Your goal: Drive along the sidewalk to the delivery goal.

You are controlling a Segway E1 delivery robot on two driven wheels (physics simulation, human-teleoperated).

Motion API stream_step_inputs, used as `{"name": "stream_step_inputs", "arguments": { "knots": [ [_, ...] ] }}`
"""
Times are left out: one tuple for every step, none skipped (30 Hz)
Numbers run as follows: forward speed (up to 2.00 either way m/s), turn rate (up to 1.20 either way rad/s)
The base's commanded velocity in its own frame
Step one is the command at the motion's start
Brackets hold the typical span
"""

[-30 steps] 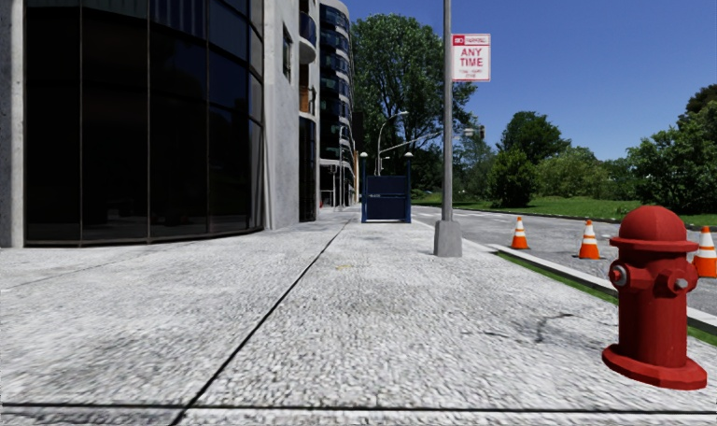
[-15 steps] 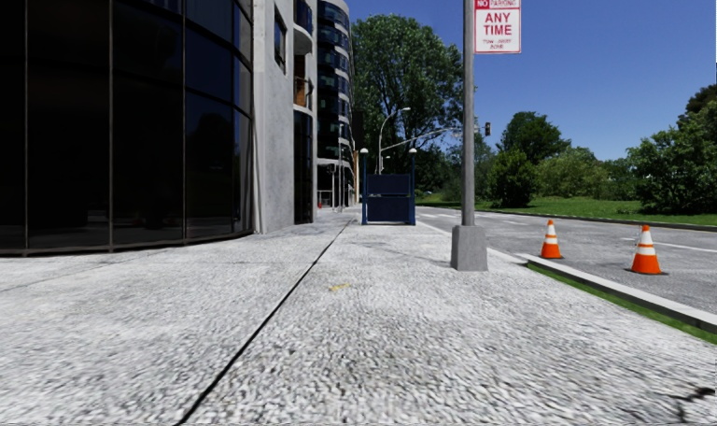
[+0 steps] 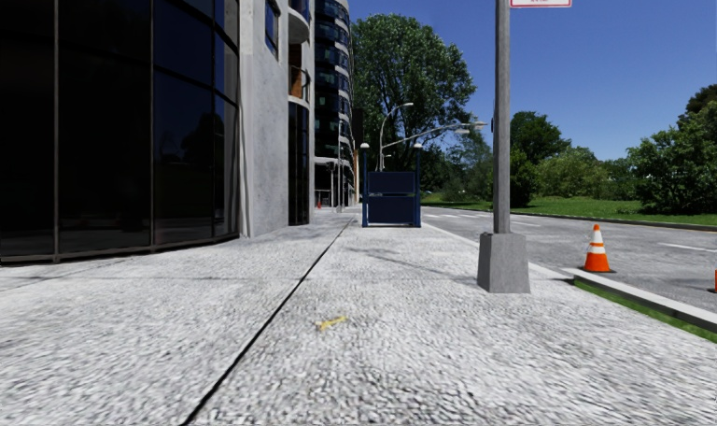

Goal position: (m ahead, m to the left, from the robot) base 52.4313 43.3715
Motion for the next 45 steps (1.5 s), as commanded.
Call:
{"name": "stream_step_inputs", "arguments": {
  "knots": [
    [2.0,0.0],
    [2.0,0.0],
    [2.0,0.0],
    [2.0,0.0],
    [2.0,0.0],
    [2.0,0.0],
    [2.0,0.0],
    [2.0,0.0],
    [2.0,0.0],
    [2.0,0.0],
    [2.0,0.0],
    [2.0,0.0],
    [2.0,0.0],
    [2.0,0.0],
    [2.0,0.0],
    [2.0,0.0],
    [2.0,0.0],
    [2.0,0.0],
    [2.0,0.0],
    [2.0,0.0],
    [2.0,0.0],
    [2.0,0.0],
    [2.0,0.0],
    [2.0,0.0],
    [2.0,0.0],
    [2.0,0.0],
    [2.0,0.0],
    [2.0,0.0],
    [2.0,0.0],
    [2.0,0.0],
    [2.0,0.0],
    [2.0,0.0],
    [2.0,0.0],
    [2.0,0.0],
    [2.0,0.06],
    [2.0,0.12],
    [2.0,0.12],
    [2.0,0.14],
    [2.0,0.18],
    [2.0,0.21],
    [2.0,0.21],
    [2.0,0.21],
    [2.0,0.21],
    [2.0,0.21],
    [2.0,0.22]
  ]
}}
